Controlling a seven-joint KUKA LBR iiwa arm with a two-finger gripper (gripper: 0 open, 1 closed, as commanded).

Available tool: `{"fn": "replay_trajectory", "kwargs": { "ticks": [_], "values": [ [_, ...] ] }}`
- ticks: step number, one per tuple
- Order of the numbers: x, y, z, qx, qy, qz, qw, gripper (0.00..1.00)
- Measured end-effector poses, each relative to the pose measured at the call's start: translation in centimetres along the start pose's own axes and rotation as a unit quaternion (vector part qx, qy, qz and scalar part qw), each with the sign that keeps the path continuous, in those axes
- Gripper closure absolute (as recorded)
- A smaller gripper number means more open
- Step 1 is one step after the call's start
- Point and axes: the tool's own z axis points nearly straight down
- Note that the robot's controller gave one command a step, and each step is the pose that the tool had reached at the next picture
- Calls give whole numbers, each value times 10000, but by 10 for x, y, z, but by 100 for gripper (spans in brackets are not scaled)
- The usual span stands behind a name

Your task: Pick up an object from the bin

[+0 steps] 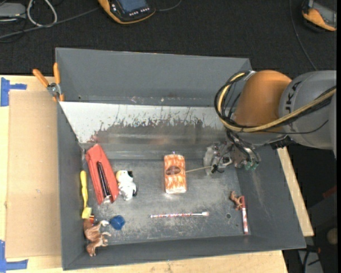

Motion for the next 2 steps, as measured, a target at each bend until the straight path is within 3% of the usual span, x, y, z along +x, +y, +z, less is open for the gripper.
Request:
{"fn": "replay_trajectory", "kwargs": {
  "ticks": [2],
  "values": [
    [-1,1,-65,1,-19,-6,10000,100]
  ]
}}
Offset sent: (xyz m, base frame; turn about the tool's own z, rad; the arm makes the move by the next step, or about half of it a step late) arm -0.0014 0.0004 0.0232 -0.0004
